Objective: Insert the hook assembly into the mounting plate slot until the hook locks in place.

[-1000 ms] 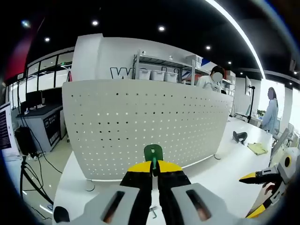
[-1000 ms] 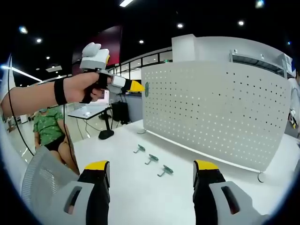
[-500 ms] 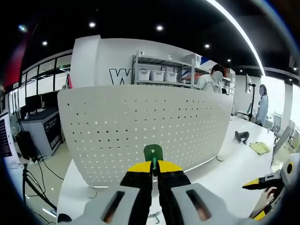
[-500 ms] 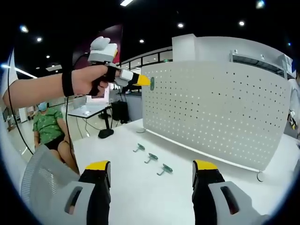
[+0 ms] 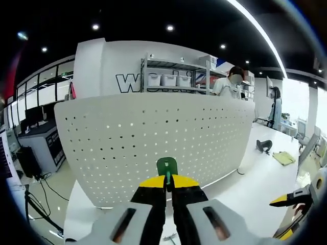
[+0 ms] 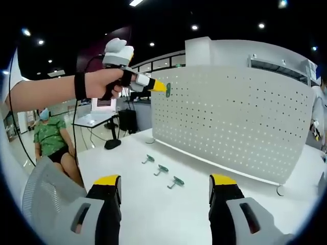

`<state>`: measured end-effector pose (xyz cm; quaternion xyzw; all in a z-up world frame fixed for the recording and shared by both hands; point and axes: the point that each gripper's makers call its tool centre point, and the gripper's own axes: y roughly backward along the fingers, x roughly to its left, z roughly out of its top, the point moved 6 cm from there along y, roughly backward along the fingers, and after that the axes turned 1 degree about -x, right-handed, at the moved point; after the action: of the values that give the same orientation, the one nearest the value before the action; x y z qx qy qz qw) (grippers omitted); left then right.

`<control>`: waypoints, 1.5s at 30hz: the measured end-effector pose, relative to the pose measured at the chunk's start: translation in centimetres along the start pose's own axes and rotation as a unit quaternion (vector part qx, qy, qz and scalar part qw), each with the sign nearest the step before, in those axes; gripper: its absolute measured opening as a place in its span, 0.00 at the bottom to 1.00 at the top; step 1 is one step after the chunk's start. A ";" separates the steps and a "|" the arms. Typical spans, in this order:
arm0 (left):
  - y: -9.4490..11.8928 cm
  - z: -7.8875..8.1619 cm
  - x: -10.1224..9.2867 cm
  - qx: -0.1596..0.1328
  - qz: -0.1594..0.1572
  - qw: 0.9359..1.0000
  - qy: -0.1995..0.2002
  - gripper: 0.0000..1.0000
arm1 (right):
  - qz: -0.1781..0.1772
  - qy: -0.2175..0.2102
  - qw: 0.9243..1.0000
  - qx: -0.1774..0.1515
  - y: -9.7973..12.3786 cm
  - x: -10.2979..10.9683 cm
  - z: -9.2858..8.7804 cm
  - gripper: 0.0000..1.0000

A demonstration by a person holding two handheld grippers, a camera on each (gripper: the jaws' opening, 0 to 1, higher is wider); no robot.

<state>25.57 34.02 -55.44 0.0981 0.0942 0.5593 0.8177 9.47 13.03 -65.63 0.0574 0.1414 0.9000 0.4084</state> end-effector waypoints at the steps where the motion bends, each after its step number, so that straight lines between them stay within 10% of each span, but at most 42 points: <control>1: 0.0 0.0 0.0 0.000 0.000 1.000 -0.001 0.02 | 0.000 -0.001 1.000 0.000 0.0 -0.1 0.0 0.71; 45: -3.6 4.3 1.9 -0.035 0.060 0.997 -0.032 0.02 | -0.007 -0.001 1.000 0.004 0.3 -0.4 -0.3 0.70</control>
<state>30.59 34.30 -52.33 0.0930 0.0420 0.6070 0.7881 9.39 12.49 -65.81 0.0589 0.1454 0.8965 0.4144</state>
